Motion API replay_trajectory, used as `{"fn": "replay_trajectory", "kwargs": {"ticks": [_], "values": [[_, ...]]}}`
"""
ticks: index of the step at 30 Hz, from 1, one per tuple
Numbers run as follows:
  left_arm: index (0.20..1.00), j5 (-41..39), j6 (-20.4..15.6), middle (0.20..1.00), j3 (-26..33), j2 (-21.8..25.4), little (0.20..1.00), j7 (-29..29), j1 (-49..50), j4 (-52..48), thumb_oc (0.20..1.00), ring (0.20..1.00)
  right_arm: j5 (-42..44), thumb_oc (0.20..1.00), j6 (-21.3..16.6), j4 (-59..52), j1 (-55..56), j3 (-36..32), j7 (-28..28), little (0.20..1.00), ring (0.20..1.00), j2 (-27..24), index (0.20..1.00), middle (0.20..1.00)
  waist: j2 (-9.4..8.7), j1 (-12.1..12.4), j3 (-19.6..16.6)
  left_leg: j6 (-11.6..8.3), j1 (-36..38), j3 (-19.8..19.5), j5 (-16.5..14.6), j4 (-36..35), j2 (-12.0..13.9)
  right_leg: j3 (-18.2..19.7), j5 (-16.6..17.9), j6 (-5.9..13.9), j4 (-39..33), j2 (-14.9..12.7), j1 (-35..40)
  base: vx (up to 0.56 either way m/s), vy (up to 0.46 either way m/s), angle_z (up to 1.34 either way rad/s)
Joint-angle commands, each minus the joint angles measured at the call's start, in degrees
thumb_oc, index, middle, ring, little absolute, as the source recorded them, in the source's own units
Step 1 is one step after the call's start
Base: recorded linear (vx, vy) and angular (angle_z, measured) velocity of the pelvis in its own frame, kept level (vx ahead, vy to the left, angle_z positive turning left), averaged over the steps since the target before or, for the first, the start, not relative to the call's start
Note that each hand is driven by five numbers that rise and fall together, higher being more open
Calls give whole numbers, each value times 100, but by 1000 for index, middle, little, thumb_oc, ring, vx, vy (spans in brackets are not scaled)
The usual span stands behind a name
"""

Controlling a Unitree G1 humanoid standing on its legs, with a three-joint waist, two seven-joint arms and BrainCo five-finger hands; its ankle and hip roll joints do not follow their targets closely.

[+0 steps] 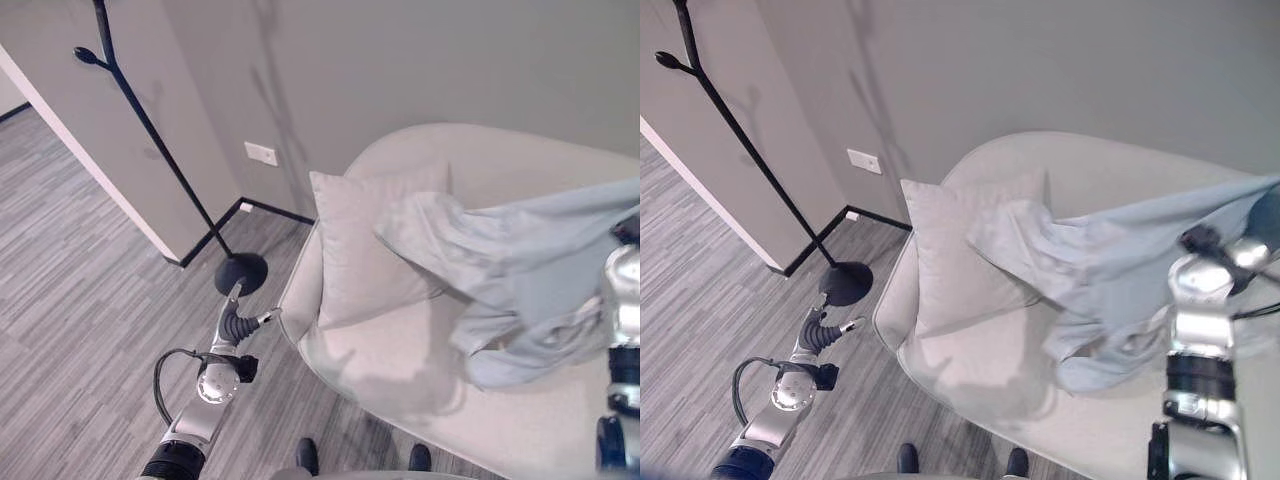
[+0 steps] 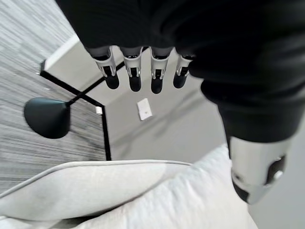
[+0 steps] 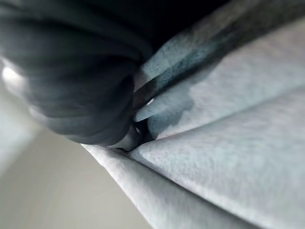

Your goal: Hang the clothes on the sofa on the clothes rack.

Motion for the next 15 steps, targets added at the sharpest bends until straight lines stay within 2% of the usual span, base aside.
{"fn": "replay_trajectory", "kwargs": {"ticks": [1, 4, 9, 13, 15], "values": [[1000, 288, -408, 1000, -202, 358, 1000, 32, -65, -28, 1000, 1000, -1451, 200, 276, -150, -811, 250, -161, 200, 200, -905, 200, 200, -139, 206, -448, -226, -29, -223, -263, 8, 412, 88, -314, 151, 54, -59, 259, -6, -4, -3], [1000, 348, -479, 1000, -272, 443, 1000, 67, -8, -42, 1000, 1000, -2010, 200, 600, -100, -1822, 962, 20, 200, 200, -1520, 200, 200, -258, 305, -550, -255, 37, -222, -267, 8, 449, 48, -331, 143, 51, -22, 347, 0, 0, 0], [1000, 405, -533, 1000, -333, 502, 1000, 48, 8, -146, 1000, 1000, -2280, 200, 649, 102, -2717, 1820, 262, 200, 200, -1917, 200, 200, -303, 352, -583, -279, 81, -228, -266, 8, 469, 1, -356, 132, 57, 8, 425, 2, 0, 1], [1000, 277, -627, 1000, -483, 560, 1000, 55, -449, -419, 1000, 1000, -2283, 200, 510, 126, -3545, 2570, 485, 200, 200, -1932, 200, 200, -374, 337, -668, -329, 83, -265, -254, 8, 505, -62, -378, 106, 64, 62, 461, -4, 1, 4], [1000, 252, -673, 1000, -531, 511, 1000, 144, -690, -585, 1000, 1000, -2188, 200, 480, 174, -3687, 2712, 527, 200, 200, -1816, 200, 200, -371, 307, -680, -339, 78, -279, -251, 8, 522, -61, -374, 100, 67, 71, 454, -7, 1, 3]]}}
